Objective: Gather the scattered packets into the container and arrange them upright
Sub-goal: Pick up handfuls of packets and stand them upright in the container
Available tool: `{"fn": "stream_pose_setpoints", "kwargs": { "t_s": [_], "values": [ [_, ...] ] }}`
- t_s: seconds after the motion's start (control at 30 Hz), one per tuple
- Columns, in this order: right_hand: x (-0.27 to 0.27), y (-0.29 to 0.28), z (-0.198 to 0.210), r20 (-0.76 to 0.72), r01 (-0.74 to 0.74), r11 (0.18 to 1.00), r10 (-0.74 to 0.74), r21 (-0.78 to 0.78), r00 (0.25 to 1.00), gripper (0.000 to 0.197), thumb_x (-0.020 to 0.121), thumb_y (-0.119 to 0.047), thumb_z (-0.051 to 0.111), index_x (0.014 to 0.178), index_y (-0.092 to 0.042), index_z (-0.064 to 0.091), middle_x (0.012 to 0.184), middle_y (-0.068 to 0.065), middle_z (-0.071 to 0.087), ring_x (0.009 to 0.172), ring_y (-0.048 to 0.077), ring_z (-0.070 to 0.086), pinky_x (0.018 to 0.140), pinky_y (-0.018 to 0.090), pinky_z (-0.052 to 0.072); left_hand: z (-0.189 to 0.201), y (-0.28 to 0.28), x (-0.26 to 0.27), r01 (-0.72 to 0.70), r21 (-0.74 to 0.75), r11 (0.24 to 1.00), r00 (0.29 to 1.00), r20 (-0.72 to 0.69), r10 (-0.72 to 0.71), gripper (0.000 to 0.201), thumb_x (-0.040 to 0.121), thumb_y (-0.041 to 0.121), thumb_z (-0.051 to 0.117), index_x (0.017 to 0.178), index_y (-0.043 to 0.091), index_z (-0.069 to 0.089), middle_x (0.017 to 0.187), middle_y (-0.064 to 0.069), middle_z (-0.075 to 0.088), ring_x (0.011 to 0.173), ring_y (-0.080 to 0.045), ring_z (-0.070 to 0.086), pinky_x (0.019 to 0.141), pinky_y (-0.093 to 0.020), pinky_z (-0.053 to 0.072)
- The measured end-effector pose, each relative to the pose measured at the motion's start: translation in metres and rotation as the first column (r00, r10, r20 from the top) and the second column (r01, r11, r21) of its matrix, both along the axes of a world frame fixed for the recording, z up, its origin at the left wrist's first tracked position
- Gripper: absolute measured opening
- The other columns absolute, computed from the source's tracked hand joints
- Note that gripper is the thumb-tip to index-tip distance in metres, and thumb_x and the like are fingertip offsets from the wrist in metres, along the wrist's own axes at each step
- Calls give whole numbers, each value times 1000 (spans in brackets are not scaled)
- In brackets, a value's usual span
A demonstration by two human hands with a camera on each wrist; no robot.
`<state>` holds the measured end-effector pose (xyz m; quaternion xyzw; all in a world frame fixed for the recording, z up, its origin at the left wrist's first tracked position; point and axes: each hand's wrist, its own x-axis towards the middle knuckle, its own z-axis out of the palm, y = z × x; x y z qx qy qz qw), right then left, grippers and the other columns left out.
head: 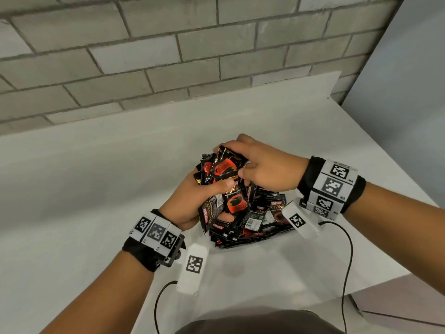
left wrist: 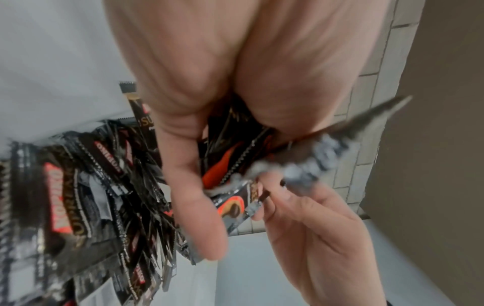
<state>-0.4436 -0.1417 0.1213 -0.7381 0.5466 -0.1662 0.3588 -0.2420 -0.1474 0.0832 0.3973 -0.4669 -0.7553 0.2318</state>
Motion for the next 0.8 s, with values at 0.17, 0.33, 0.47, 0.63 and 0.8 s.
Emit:
{"fn": "stream_pose_setpoints", "kwargs": {
  "t_s": [0.17, 0.33, 0.47, 0.63, 0.8],
  "values": [
    [-10, -6, 12, -112, -43, 996, 34, -76, 993, 60, 99, -17, 56, 151, -40, 36, 117, -3, 36, 94, 13, 54, 90, 21, 48, 1, 2, -1, -20, -6, 1000, 1000, -15, 20, 37, 99, 9, 63, 134, 14, 57, 125, -14, 71, 105, -40, 73, 65, -54, 64],
    [-52, -6, 2, -46, 172, 971, -181, -164, 982, 24, 91, -17, 67, 111, -31, 64, 78, -7, 56, 61, 4, 49, 65, 25, 42, -2, -5, 14, -151, -50, 987, 988, -27, 150, 39, 97, 7, 64, 135, 10, 56, 129, -13, 70, 107, -41, 73, 59, -51, 63],
    [-59, 9, -34, -505, 13, 999, 6, 35, 863, 41, 73, -48, 82, 100, -28, 60, 91, -9, 55, 79, 13, 55, 66, 34, 48, -6, -12, 31, -216, -72, 974, 976, -18, 215, 41, 96, 9, 65, 137, 10, 55, 130, -12, 69, 110, -41, 71, 68, -65, 60],
    [-55, 11, -66, -709, -146, 989, 77, -37, 701, 62, 68, -46, 85, 114, -29, 46, 108, -11, 47, 93, 14, 49, 53, 27, 33, -4, -11, 32, -223, -111, 969, 975, -18, 222, 42, 96, 10, 65, 137, 11, 55, 131, -11, 69, 111, -38, 71, 71, -67, 59],
    [-60, -5, -58, -726, -154, 984, 45, -85, 686, 25, 91, -42, 65, 108, -28, 54, 95, -6, 62, 78, 16, 55, 56, 28, 38, -5, -7, 33, -208, -112, 972, 978, -8, 208, 43, 95, 11, 66, 137, 12, 56, 130, -8, 71, 111, -35, 72, 68, -61, 62]
  ]
}}
